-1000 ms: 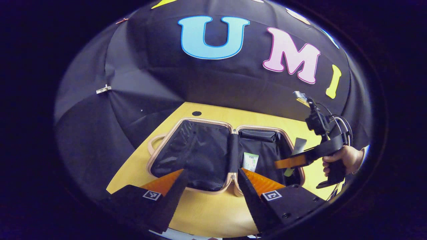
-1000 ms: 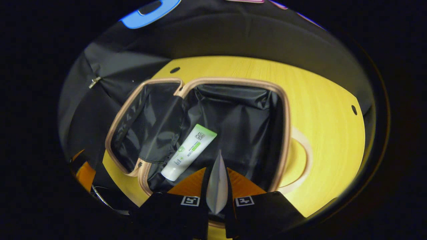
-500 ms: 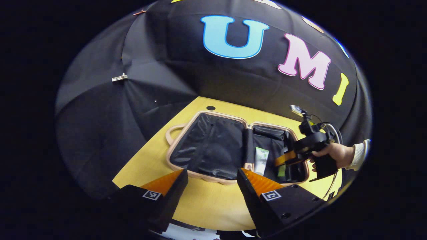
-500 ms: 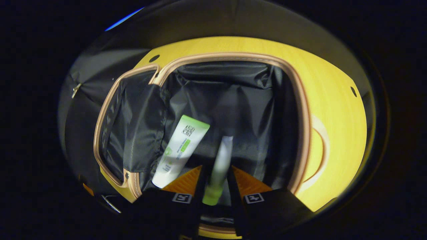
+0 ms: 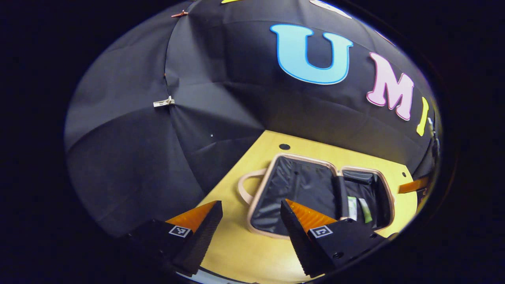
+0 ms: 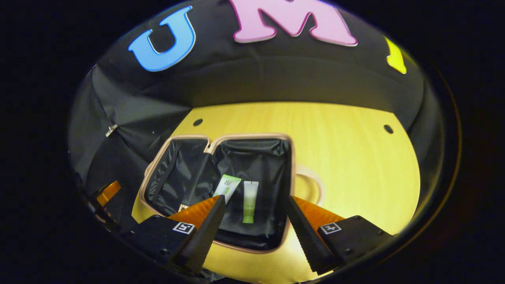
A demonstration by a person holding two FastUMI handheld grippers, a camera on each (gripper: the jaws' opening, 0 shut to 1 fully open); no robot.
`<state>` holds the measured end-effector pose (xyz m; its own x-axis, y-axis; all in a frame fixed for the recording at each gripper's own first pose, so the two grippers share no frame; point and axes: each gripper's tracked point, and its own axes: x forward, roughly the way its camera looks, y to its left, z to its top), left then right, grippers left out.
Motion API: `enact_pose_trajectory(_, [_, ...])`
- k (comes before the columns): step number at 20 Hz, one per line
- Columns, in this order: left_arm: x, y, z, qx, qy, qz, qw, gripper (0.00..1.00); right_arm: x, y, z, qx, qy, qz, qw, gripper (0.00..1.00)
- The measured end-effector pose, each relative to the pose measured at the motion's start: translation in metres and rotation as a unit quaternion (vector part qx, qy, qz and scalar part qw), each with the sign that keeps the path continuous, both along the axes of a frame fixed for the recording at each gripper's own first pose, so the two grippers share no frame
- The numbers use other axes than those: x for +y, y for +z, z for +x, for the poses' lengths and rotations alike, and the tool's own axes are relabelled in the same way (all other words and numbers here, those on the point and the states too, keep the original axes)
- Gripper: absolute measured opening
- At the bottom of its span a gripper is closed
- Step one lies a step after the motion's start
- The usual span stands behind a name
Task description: First open the suitcase, pack the skin care products into it, and then close the suitcase.
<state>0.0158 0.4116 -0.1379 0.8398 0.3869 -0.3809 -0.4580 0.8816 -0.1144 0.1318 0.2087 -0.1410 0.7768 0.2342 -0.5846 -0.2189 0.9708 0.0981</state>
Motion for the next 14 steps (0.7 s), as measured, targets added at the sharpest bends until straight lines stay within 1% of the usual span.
enact_pose_trajectory(2, [0.027, -0.008, 0.024, 0.008, -0.005, -0.016, 1.000, 0.93, -0.028, 0.015, -0.013, -0.029, -0.017, -0.012, 0.999, 0.98])
enact_pose_trajectory(3, [0.039, -0.013, 0.037, 0.012, -0.005, -0.034, 0.999, 0.94, -0.044, 0.020, -0.021, -0.038, -0.027, -0.022, 0.999, 0.98])
enact_pose_trajectory(5, [0.050, -0.033, 0.064, 0.021, -0.012, -0.087, 0.996, 0.93, -0.072, 0.027, -0.041, -0.049, -0.052, -0.034, 0.997, 0.98])
enact_pose_trajectory(7, [0.060, -0.056, 0.085, 0.034, -0.012, -0.135, 0.990, 0.92, -0.090, 0.027, -0.061, -0.040, -0.083, -0.010, 0.996, 0.98])
enact_pose_trajectory(8, [0.070, -0.069, 0.092, 0.047, 0.001, -0.149, 0.988, 0.92, -0.101, 0.022, -0.071, -0.027, -0.103, -0.002, 0.994, 0.98])
enact_pose_trajectory(9, [0.078, -0.080, 0.097, 0.061, 0.018, -0.165, 0.984, 0.89, -0.115, 0.017, -0.078, -0.020, -0.121, -0.001, 0.992, 0.98])
enact_pose_trajectory(10, [0.082, -0.092, 0.105, 0.065, 0.028, -0.189, 0.979, 0.89, -0.128, 0.013, -0.084, -0.014, -0.137, -0.005, 0.990, 0.98])
enact_pose_trajectory(11, [0.081, -0.097, 0.113, 0.059, 0.033, -0.228, 0.971, 0.87, -0.138, 0.012, -0.091, -0.010, -0.148, -0.008, 0.989, 0.98])
enact_pose_trajectory(12, [0.076, -0.098, 0.118, 0.049, 0.033, -0.273, 0.960, 0.84, -0.147, 0.011, -0.097, -0.009, -0.158, -0.010, 0.987, 0.98])
enact_pose_trajectory(13, [0.077, -0.100, 0.120, 0.042, 0.040, -0.306, 0.950, 0.80, -0.153, 0.012, -0.102, -0.009, -0.166, -0.013, 0.986, 0.98])
enact_pose_trajectory(14, [0.079, -0.105, 0.122, 0.047, 0.046, -0.321, 0.945, 0.76, -0.159, 0.013, -0.105, -0.010, -0.174, -0.015, 0.985, 0.98])
